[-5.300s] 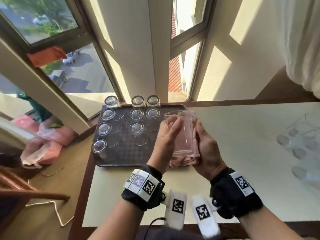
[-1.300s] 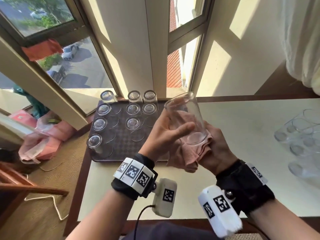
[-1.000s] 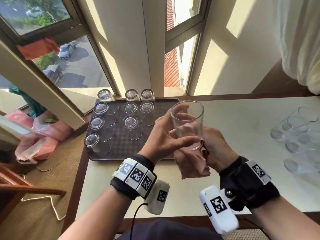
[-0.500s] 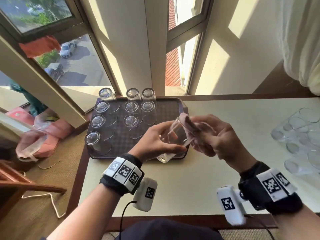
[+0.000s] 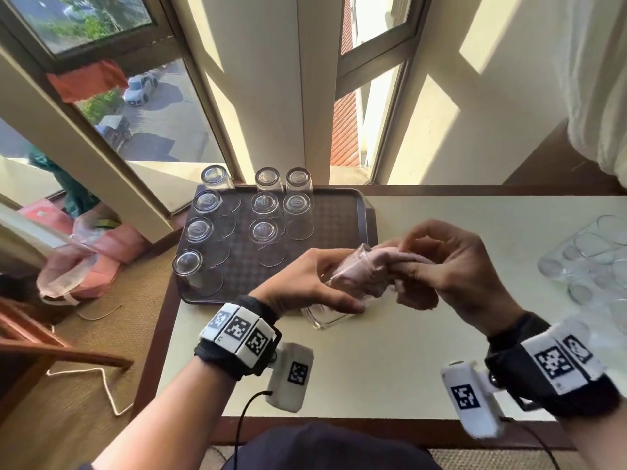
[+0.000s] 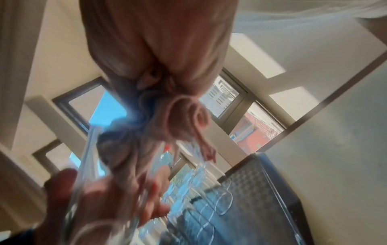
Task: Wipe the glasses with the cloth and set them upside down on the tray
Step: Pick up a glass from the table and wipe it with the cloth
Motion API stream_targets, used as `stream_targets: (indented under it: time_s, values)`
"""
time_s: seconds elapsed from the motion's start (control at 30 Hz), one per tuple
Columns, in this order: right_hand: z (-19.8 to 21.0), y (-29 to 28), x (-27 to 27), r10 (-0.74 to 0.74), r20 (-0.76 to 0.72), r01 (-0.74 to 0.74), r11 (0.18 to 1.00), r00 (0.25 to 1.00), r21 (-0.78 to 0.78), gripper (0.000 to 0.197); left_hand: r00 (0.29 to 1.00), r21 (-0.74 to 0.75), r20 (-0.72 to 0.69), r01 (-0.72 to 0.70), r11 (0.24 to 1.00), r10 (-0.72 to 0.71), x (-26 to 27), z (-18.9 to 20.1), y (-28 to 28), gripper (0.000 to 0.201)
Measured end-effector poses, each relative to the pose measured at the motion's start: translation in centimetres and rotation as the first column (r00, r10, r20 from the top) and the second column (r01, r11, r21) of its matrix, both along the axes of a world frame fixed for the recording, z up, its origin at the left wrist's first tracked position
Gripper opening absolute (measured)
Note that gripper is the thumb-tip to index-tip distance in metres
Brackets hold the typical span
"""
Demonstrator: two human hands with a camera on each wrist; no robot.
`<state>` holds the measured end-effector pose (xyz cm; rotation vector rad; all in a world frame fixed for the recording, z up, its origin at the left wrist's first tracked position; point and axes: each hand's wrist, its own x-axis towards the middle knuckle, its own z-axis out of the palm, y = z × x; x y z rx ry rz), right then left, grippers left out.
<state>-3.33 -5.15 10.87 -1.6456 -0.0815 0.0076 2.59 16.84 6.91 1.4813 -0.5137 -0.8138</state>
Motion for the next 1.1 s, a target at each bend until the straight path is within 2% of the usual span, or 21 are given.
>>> stream_targets:
  time_s: [0.03, 0.1, 0.17, 0.23, 0.3, 0.37, 0.47, 0.53, 0.6, 0.67, 0.73, 0.8, 0.87, 0.9, 0.93, 0.97, 1.0, 1.03, 1.07, 1.1]
  values:
    - [-0.7, 0.5, -0.3, -0.076, 0.048, 0.076, 0.997, 0.996, -0.01, 0.016, 1.0, -0.017, -0.005, -0.018, 1.0, 0.017, 0.1, 0.0, -0.1, 0.063]
    - [-1.7, 0.9, -1.0, -0.076, 0.067, 0.079, 0.996, 0.995, -0.051, 0.013, 1.0, -0.03, -0.007, -0.026, 0.999, 0.026, 0.4, 0.0, -0.1, 0.062]
    - [-1.8, 0.3, -1.2, 0.133, 0.014, -0.132, 0.99, 0.991, -0.057, 0.035, 1.0, -0.031, -0.018, -0.018, 0.999, 0.018, 0.6, -0.1, 0.0, 0.06]
    - [-1.6, 0.1, -1.0, 0.397, -0.019, -0.397, 0.916, 0.918, -0.049, 0.039, 0.999, -0.018, -0.05, -0.009, 1.0, 0.008, 0.5, 0.0, 0.0, 0.063]
    - [-2.0, 0.4, -0.6, 0.481, -0.017, -0.481, 0.872, 0.876, -0.092, 0.038, 0.997, 0.012, -0.07, 0.014, 1.0, -0.013, 0.5, 0.2, -0.2, 0.068]
    - [-2.4, 1.1, -0.4, 0.402, -0.015, -0.402, 0.913, 0.916, -0.062, 0.031, 0.993, 0.014, -0.115, 0.015, 1.0, -0.014, 0.6, 0.3, -0.4, 0.075]
    - [-3.1, 1.6, -0.2, 0.226, 0.029, -0.227, 0.973, 0.974, 0.042, 0.027, 0.96, -0.078, -0.277, -0.067, 0.995, 0.043, 0.7, -0.1, -0.1, 0.083]
    - [-3.1, 1.8, -0.1, 0.166, 0.059, -0.172, 0.98, 0.984, 0.1, 0.029, 0.916, -0.153, -0.399, -0.117, 0.981, 0.046, 0.4, -0.6, 0.2, 0.089]
    - [-2.8, 1.8, 0.1, 0.147, 0.023, -0.148, 0.984, 0.989, 0.102, 0.027, 0.88, -0.188, -0.473, -0.16, 0.969, 0.054, 0.0, -0.8, 0.5, 0.092]
    - [-2.4, 1.3, 0.1, 0.142, -0.059, -0.134, 0.984, 0.988, 0.118, 0.025, 0.869, -0.215, -0.492, -0.183, 0.959, 0.055, -0.1, -1.0, 0.8, 0.084]
    - [-2.1, 0.6, 0.3, 0.119, -0.075, -0.107, 0.983, 0.99, 0.149, 0.026, 0.869, -0.253, -0.492, -0.195, 0.948, 0.047, 0.0, -0.9, 1.0, 0.074]
    - [-2.0, 0.4, 0.4, 0.104, -0.103, -0.082, 0.977, 0.989, 0.198, 0.032, 0.886, -0.261, -0.459, -0.201, 0.944, 0.061, 0.2, -0.5, 0.9, 0.074]
    - [-2.0, 0.5, 0.4, 0.14, -0.132, -0.106, 0.967, 0.981, 0.231, 0.037, 0.935, -0.205, -0.319, -0.229, 0.952, 0.157, 0.5, 0.0, 0.7, 0.08]
    - [-2.0, 0.6, 0.4, 0.175, -0.129, -0.139, 0.958, 0.976, 0.252, 0.037, 0.958, -0.172, -0.183, -0.253, 0.952, 0.221, 0.6, 0.4, 0.5, 0.082]
    - [-2.1, 0.5, 0.5, 0.217, -0.116, -0.18, 0.947, 0.969, 0.266, 0.038, 0.964, -0.146, 0.025, -0.259, 0.955, 0.265, 0.6, 0.8, 0.4, 0.082]
    - [-2.1, 0.5, 0.6, 0.249, -0.103, -0.215, 0.94, 0.963, 0.265, 0.042, 0.911, -0.107, 0.309, -0.254, 0.961, 0.275, 0.6, 1.0, 0.3, 0.081]
    - [-2.1, 0.6, 0.7, 0.263, -0.1, -0.23, 0.938, 0.96, 0.259, 0.044, 0.753, -0.056, 0.613, -0.261, 0.964, 0.24, 0.7, 1.2, 0.3, 0.078]
    - [-2.2, 0.7, 0.7, 0.252, -0.109, -0.216, 0.94, 0.962, 0.264, 0.043, 0.557, -0.023, 0.813, -0.263, 0.965, 0.171, 0.7, 1.4, 0.2, 0.075]
    - [-2.2, 0.8, 0.7, 0.222, -0.11, -0.186, 0.944, 0.969, 0.273, 0.038, 0.421, -0.005, 0.899, -0.263, 0.965, 0.12, 0.7, 1.5, 0.2, 0.076]
    - [-2.3, 1.1, 0.8, 0.184, -0.086, -0.155, 0.949, 0.979, 0.275, 0.034, 0.408, -0.011, 0.904, -0.275, 0.961, 0.127, 0.9, 1.3, 0.0, 0.079]
